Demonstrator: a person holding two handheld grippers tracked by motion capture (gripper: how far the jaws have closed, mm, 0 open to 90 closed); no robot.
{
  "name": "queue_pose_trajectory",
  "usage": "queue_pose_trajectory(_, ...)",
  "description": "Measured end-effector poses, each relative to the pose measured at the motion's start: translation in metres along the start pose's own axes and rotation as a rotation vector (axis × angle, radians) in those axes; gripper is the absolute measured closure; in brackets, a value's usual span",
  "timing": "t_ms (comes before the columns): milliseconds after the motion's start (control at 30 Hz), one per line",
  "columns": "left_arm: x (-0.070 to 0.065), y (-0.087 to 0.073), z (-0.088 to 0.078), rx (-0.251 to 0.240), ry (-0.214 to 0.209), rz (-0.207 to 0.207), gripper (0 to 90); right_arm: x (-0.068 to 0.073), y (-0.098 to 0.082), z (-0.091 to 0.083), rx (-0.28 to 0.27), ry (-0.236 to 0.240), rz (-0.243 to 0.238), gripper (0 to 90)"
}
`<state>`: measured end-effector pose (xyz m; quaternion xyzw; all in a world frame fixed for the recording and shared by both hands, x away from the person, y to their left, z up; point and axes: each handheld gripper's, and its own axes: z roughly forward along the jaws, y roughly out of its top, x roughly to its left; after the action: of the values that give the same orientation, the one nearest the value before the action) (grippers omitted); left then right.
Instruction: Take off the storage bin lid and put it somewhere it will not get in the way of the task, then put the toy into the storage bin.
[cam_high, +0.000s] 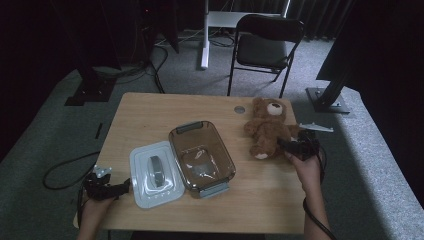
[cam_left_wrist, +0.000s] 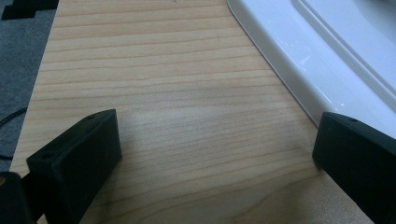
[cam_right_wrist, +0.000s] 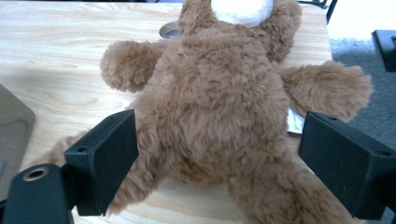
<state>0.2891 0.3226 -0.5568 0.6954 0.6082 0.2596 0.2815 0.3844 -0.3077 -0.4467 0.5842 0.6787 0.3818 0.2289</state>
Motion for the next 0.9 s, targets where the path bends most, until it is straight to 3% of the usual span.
queue_pose_trajectory(367, 0.000, 0.000, 0.000, 0.000, 0.000, 0.000, 1.7, 0.002, 0.010, 0.018, 0.021, -0.020, 0.000, 11.2)
queue_pose_trajectory(600, 0.000, 0.000, 0.000, -0.001, 0.000, -0.001, 1.7, 0.003, 0.025, 0.035, 0.023, 0.005, 0.052, 11.1)
queue_pose_trajectory(900, 0.000, 0.000, 0.000, 0.000, -0.001, 0.001, 1.8, -0.001, 0.036, 0.063, 0.073, -0.025, 0.080, 11.0)
